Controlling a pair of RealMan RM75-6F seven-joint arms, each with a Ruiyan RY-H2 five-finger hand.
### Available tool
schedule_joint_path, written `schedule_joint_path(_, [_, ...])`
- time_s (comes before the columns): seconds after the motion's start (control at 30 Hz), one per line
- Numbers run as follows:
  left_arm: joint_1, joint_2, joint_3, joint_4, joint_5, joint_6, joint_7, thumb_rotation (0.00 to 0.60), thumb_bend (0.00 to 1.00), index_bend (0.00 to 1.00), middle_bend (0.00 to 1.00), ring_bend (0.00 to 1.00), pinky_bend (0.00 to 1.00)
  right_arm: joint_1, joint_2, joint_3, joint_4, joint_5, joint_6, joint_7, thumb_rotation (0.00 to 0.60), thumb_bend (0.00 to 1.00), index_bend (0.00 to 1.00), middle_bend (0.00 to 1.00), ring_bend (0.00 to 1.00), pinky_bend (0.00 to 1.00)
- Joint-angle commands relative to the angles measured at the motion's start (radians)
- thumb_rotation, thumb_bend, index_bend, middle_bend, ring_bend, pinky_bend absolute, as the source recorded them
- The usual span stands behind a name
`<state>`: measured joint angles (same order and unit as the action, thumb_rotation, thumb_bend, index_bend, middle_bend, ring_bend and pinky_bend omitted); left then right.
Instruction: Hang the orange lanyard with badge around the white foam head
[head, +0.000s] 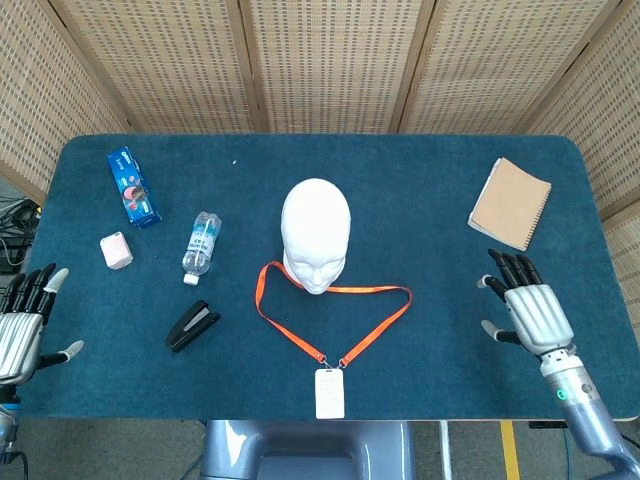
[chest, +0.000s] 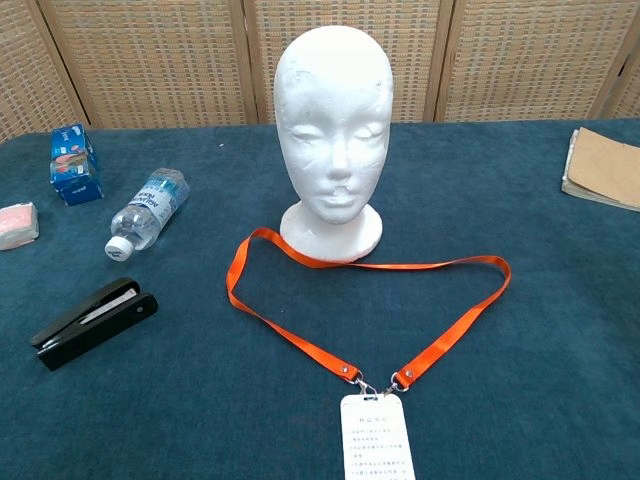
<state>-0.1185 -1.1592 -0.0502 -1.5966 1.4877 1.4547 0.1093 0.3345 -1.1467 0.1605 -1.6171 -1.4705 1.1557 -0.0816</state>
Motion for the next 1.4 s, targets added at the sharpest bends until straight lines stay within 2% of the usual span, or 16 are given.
schedule_joint_path(0.03, [-0.008,-0.01,-0.002,0.004,-0.01,-0.014,0.016,0.6,0.0,0.0,0.0,0.0,0.0,0.116,-0.061,0.06,0.032,0.112,-0.139,-0.045,0.6,0.45,0.37,0.0,0.0,0.0])
schedule_joint_path(0.23, [-0.025,-0.035,-0.012,0.033,-0.061,-0.062,0.043,0.6,0.0,0.0,0.0,0.0,0.0,0.218,-0.17,0.085,0.109,0.251,-0.265,-0.131,0.6,0.49,0.37,0.0,0.0,0.0])
schedule_joint_path(0.37, [-0.03,-0.04,-0.017,0.042,-0.074,-0.071,0.043,0.6,0.0,0.0,0.0,0.0,0.0,0.271,-0.234,0.092,0.153,0.325,-0.308,-0.19,0.6,0.49,0.37,0.0,0.0,0.0])
schedule_joint_path(0.47, [-0.031,-0.041,-0.017,0.043,-0.077,-0.073,0.043,0.6,0.0,0.0,0.0,0.0,0.0,0.307,-0.283,0.092,0.182,0.383,-0.331,-0.235,0.6,0.5,0.4,0.0,0.0,0.0])
schedule_joint_path(0.6, [-0.033,-0.041,-0.015,0.044,-0.078,-0.076,0.04,0.6,0.0,0.0,0.0,0.0,0.0,0.342,-0.344,0.087,0.23,0.45,-0.348,-0.286,0.6,0.57,0.42,0.0,0.0,0.0])
schedule_joint_path(0.73, [-0.034,-0.041,-0.014,0.045,-0.08,-0.08,0.037,0.6,0.0,0.0,0.0,0.0,0.0,0.371,-0.404,0.075,0.282,0.505,-0.342,-0.336,0.6,0.57,0.44,0.0,0.0,0.0])
schedule_joint_path(0.9, [-0.035,-0.043,-0.011,0.048,-0.085,-0.085,0.036,0.6,0.0,0.0,0.0,0.0,0.0,0.386,-0.467,0.059,0.337,0.529,-0.32,-0.363,0.6,0.58,0.45,0.0,0.0,0.0])
schedule_joint_path(1.2, [-0.036,-0.044,-0.01,0.045,-0.086,-0.084,0.038,0.6,0.0,0.0,0.0,0.0,0.0,0.398,-0.504,0.04,0.366,0.54,-0.307,-0.374,0.6,0.57,0.47,0.0,0.0,0.0])
schedule_joint_path(1.33, [-0.037,-0.043,-0.009,0.046,-0.087,-0.084,0.034,0.6,0.0,0.0,0.0,0.0,0.0,0.401,-0.513,0.038,0.378,0.534,-0.296,-0.37,0.6,0.58,0.56,0.0,0.0,0.0])
schedule_joint_path(1.4, [-0.037,-0.043,-0.009,0.047,-0.086,-0.083,0.033,0.6,0.0,0.0,0.0,0.0,0.0,0.401,-0.517,0.036,0.383,0.532,-0.293,-0.369,0.6,0.58,0.56,0.0,0.0,0.0])
